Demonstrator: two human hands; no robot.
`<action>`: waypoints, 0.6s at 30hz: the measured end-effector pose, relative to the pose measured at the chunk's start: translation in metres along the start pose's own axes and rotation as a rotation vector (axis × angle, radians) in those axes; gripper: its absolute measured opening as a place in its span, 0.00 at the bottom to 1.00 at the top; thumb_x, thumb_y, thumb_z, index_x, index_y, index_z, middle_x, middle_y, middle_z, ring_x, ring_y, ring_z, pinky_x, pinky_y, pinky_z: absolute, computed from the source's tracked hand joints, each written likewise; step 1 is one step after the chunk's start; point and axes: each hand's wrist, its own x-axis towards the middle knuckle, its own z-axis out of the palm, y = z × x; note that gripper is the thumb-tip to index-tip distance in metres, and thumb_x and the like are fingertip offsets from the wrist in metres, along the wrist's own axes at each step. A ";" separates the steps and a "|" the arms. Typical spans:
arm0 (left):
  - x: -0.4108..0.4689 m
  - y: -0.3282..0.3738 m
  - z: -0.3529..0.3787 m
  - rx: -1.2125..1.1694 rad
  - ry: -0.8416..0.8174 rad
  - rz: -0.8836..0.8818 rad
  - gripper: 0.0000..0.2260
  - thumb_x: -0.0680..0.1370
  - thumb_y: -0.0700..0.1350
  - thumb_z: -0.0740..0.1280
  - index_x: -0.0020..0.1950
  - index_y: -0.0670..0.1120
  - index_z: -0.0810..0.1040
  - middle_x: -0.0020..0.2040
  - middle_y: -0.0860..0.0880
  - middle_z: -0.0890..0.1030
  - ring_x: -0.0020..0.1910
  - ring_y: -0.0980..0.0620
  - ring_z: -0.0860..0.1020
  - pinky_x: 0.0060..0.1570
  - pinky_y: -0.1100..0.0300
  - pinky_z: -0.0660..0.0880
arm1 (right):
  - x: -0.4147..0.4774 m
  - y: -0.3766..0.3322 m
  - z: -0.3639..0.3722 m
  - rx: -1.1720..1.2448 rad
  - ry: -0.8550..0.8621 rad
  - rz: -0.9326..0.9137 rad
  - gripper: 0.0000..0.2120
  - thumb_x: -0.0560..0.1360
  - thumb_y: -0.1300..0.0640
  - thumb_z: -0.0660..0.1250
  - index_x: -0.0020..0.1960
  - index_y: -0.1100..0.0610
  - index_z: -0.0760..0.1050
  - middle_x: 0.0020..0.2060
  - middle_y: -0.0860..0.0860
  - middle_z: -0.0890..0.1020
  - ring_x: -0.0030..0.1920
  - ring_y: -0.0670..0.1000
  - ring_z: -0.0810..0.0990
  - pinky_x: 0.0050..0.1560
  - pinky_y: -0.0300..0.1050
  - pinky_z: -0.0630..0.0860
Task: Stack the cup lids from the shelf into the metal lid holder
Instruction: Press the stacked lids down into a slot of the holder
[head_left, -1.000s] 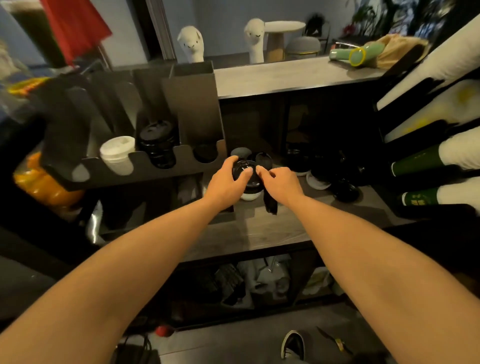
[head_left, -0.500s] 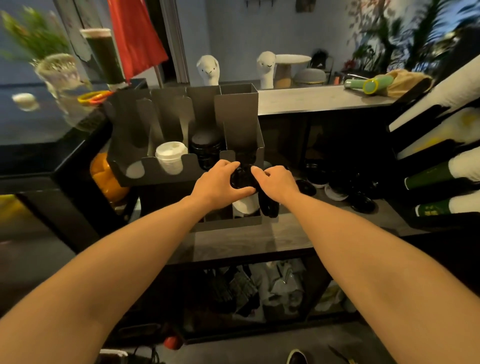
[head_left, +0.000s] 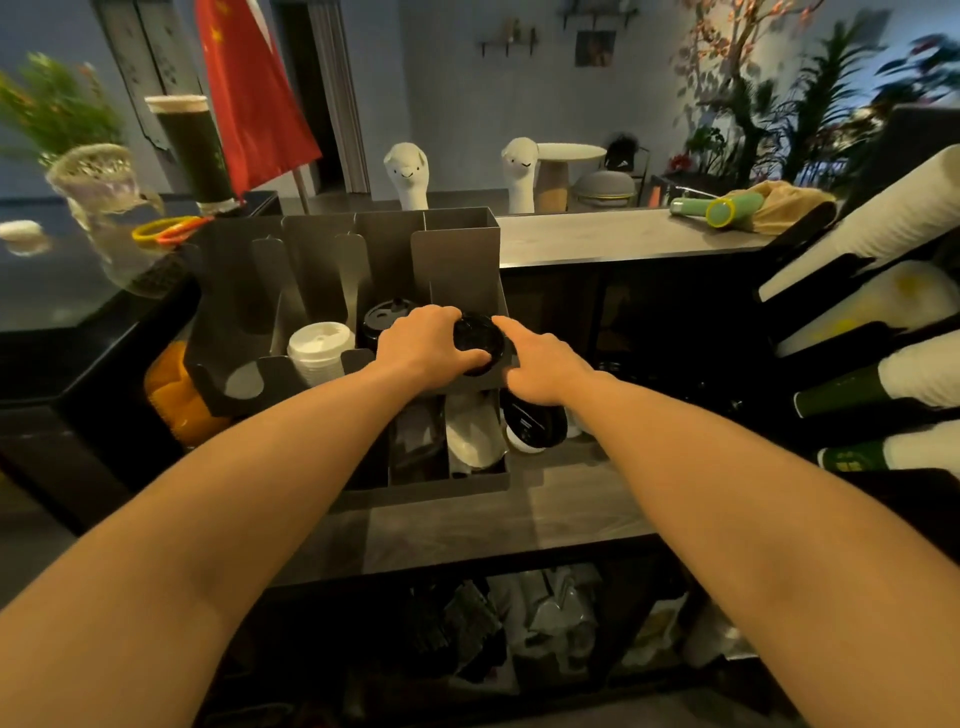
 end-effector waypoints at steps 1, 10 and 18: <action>0.007 0.003 0.000 0.011 -0.016 -0.009 0.25 0.72 0.63 0.72 0.62 0.49 0.77 0.54 0.50 0.81 0.51 0.49 0.79 0.50 0.48 0.79 | 0.005 0.000 -0.003 0.005 -0.010 -0.002 0.38 0.77 0.57 0.63 0.80 0.44 0.48 0.42 0.49 0.75 0.39 0.49 0.75 0.37 0.44 0.71; 0.054 0.014 0.020 -0.002 -0.152 -0.120 0.16 0.79 0.55 0.67 0.61 0.47 0.74 0.51 0.46 0.81 0.45 0.47 0.82 0.49 0.50 0.81 | 0.055 0.004 -0.007 -0.116 -0.184 -0.043 0.41 0.76 0.55 0.67 0.81 0.49 0.46 0.53 0.55 0.77 0.43 0.51 0.77 0.45 0.46 0.76; 0.068 0.013 0.041 0.069 -0.328 -0.249 0.15 0.79 0.46 0.68 0.65 0.47 0.73 0.53 0.44 0.79 0.47 0.43 0.81 0.52 0.47 0.81 | 0.086 -0.007 0.006 -0.413 -0.379 -0.044 0.25 0.77 0.51 0.67 0.72 0.54 0.67 0.48 0.53 0.77 0.43 0.54 0.78 0.44 0.49 0.75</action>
